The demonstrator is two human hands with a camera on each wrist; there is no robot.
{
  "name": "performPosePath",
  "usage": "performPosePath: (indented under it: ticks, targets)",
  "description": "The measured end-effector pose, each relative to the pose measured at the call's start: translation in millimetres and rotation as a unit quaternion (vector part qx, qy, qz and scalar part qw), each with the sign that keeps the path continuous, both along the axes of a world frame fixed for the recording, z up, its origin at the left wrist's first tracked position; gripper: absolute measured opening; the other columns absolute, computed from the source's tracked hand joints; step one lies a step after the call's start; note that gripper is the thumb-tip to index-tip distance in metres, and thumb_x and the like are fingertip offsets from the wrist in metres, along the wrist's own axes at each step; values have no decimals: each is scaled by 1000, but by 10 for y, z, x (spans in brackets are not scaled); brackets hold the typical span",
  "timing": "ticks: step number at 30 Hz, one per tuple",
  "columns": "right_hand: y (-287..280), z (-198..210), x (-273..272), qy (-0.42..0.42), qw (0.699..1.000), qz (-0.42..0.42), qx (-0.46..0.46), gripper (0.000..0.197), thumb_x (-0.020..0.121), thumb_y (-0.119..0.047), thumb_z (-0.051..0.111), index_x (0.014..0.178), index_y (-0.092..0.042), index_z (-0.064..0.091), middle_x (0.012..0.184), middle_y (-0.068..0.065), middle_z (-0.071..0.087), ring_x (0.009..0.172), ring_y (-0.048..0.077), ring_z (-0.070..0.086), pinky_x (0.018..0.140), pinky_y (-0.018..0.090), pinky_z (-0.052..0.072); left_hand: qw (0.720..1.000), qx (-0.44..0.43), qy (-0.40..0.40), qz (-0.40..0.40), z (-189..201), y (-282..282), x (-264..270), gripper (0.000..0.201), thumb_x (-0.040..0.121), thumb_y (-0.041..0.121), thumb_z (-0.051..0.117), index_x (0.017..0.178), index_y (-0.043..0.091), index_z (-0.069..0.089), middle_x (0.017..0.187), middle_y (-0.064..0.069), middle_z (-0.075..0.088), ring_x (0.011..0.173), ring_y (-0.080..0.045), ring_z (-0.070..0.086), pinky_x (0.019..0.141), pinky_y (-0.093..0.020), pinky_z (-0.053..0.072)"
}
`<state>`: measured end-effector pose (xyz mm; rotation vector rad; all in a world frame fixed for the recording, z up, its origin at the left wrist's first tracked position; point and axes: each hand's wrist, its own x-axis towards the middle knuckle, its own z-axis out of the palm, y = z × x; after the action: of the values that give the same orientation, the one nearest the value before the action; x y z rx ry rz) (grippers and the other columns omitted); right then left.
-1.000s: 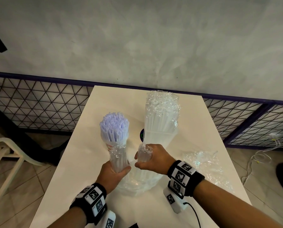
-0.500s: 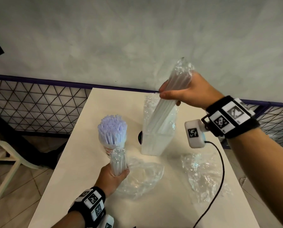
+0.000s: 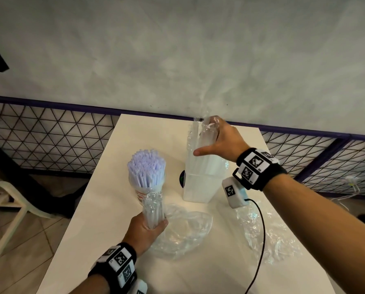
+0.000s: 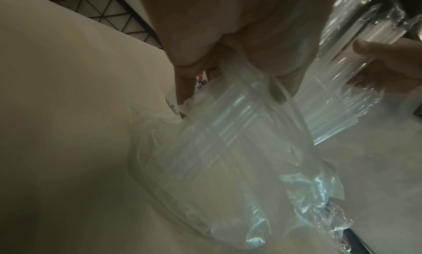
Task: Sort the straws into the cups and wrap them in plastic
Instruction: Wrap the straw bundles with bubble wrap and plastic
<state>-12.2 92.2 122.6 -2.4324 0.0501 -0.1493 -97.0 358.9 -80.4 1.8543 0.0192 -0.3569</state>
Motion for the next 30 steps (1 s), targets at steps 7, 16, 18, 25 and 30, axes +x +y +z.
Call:
performPosePath:
  ticks: [7, 16, 18, 25, 30]
  targets:
    - [40, 155, 22, -158, 980, 112, -37, 111, 57, -47, 92, 148, -30, 31, 150, -12, 33, 134, 14, 37, 108, 22, 33, 1000, -11, 6, -5, 8, 1, 5, 43, 63, 45, 81, 90, 13, 75, 85, -3, 77, 81, -14, 74, 78, -30, 59]
    - [168, -445, 56, -160, 935, 168, -269, 47, 99, -41, 38, 132, -15, 59, 135, 3, 62, 130, 26, 53, 104, 42, 44, 1000, -22, 8, -10, -4, 10, -2, 51, 60, 52, 79, 89, 12, 76, 86, -3, 78, 81, -15, 74, 80, -35, 61]
    - [145, -606, -5, -151, 919, 171, -320, 49, 99, -39, 31, 131, -14, 60, 135, 3, 62, 133, 27, 51, 104, 44, 43, 1000, -18, 5, -12, -7, 18, -7, 57, 57, 59, 77, 89, 11, 75, 85, -4, 77, 81, -17, 74, 78, -35, 60]
    - [175, -585, -114, -83, 921, 107, -364, 66, 98, -47, 11, 155, -17, 25, 164, 0, 18, 152, 18, 13, 120, 41, 11, 1000, 10, 0, -9, -20, 1, -4, 26, 74, 33, 84, 89, 13, 75, 84, -3, 77, 80, -14, 73, 78, -34, 60]
    - [180, -710, -218, -25, 907, 108, -407, 71, 99, -54, 9, 157, -14, 12, 166, 2, 8, 153, 19, 3, 121, 45, 2, 1000, 0, 5, -8, 14, -4, -15, 20, 77, 27, 84, 90, 15, 76, 86, -1, 77, 82, -11, 73, 79, -28, 58]
